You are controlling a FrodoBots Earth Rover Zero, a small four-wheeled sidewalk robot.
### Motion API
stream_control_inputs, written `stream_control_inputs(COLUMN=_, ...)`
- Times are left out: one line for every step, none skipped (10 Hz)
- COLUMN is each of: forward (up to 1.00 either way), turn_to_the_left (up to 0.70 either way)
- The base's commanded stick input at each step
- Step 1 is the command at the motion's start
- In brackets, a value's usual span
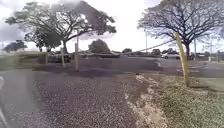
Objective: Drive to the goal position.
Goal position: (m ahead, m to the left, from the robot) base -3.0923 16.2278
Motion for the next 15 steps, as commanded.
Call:
stream_control_inputs(forward=0.00, turn_to_the_left=0.00)
stream_control_inputs(forward=0.00, turn_to_the_left=0.00)
stream_control_inputs(forward=0.00, turn_to_the_left=0.00)
stream_control_inputs(forward=0.00, turn_to_the_left=0.00)
stream_control_inputs(forward=0.03, turn_to_the_left=0.00)
stream_control_inputs(forward=0.06, turn_to_the_left=0.00)
stream_control_inputs(forward=0.04, turn_to_the_left=0.00)
stream_control_inputs(forward=0.03, turn_to_the_left=0.00)
stream_control_inputs(forward=0.01, turn_to_the_left=0.00)
stream_control_inputs(forward=0.00, turn_to_the_left=0.00)
stream_control_inputs(forward=0.00, turn_to_the_left=0.00)
stream_control_inputs(forward=0.00, turn_to_the_left=0.00)
stream_control_inputs(forward=0.00, turn_to_the_left=0.00)
stream_control_inputs(forward=-0.06, turn_to_the_left=0.00)
stream_control_inputs(forward=-0.10, turn_to_the_left=0.00)
